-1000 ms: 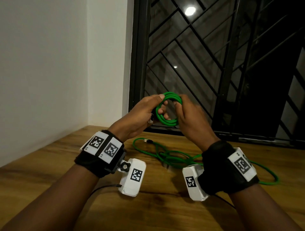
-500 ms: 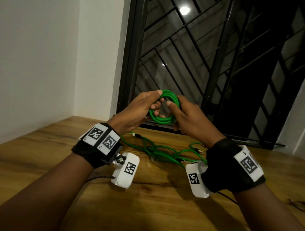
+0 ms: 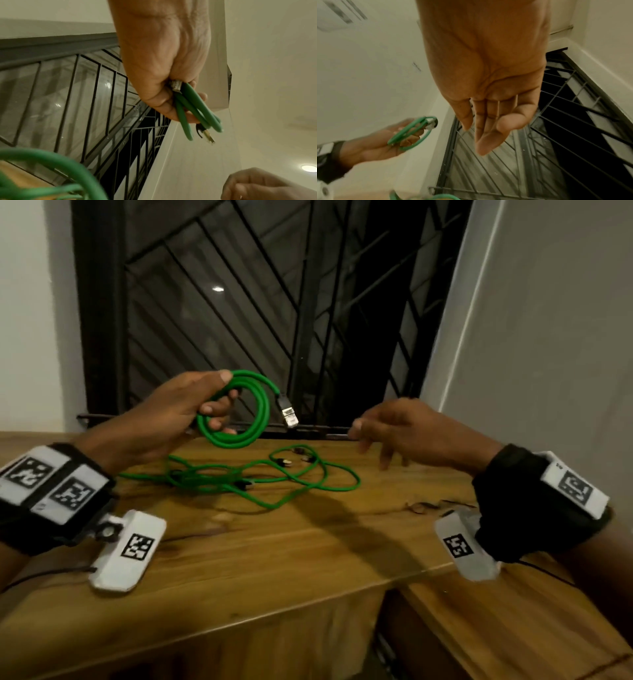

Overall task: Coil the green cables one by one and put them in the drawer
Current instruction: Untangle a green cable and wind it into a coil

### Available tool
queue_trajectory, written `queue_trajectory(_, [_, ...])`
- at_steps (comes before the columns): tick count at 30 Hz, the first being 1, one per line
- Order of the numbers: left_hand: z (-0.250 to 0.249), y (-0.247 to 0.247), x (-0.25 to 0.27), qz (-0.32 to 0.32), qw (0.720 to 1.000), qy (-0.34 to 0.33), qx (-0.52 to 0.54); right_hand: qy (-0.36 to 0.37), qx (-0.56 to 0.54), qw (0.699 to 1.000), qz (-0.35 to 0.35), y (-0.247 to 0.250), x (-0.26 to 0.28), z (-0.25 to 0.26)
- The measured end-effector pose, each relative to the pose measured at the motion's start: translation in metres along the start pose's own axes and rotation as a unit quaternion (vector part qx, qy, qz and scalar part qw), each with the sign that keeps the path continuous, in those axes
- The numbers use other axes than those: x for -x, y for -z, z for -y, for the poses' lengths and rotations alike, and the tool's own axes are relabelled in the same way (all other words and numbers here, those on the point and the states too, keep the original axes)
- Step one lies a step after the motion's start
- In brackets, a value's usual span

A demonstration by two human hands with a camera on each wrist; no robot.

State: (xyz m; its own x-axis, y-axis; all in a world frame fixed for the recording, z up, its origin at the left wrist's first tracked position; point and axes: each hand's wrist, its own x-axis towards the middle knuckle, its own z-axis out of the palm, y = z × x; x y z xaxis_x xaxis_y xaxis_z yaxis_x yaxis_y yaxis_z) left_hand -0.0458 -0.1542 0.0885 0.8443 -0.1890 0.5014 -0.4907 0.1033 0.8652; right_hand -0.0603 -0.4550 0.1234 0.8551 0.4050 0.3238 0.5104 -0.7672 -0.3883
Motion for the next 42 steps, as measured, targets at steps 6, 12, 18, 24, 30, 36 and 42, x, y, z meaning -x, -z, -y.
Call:
queue_trajectory(6, [0.014, -0.065, -0.037, 0.052, 0.998, -0.027, -0.037, -0.097, 0.100, 0.989, 0.050, 0.023, 0.040, -0.098])
queue_trajectory(12, [0.037, -0.102, -0.078, 0.070, 0.990, -0.085, -0.085, -0.211, 0.174, 0.959, 0.068, 0.032, 0.058, -0.184])
queue_trajectory(18, [0.053, -0.086, -0.077, 0.130, 0.970, -0.140, -0.151, -0.192, 0.246, 0.944, 0.105, 0.015, 0.059, -0.222])
queue_trajectory(24, [0.049, -0.059, -0.084, 0.102, 0.953, -0.188, -0.216, -0.149, 0.266, 0.946, 0.106, -0.003, 0.051, -0.222])
queue_trajectory(30, [0.048, -0.043, -0.081, 0.087, 0.914, -0.230, -0.322, -0.093, 0.374, 0.907, 0.167, -0.011, 0.036, -0.194])
queue_trajectory(36, [0.048, -0.026, -0.076, 0.047, 0.911, -0.226, -0.343, -0.031, 0.224, 0.973, -0.047, 0.010, -0.025, -0.121])
queue_trajectory(42, [0.053, 0.000, -0.075, -0.056, 0.933, -0.211, -0.286, 0.087, -0.271, 0.947, -0.147, -0.022, -0.107, -0.015])
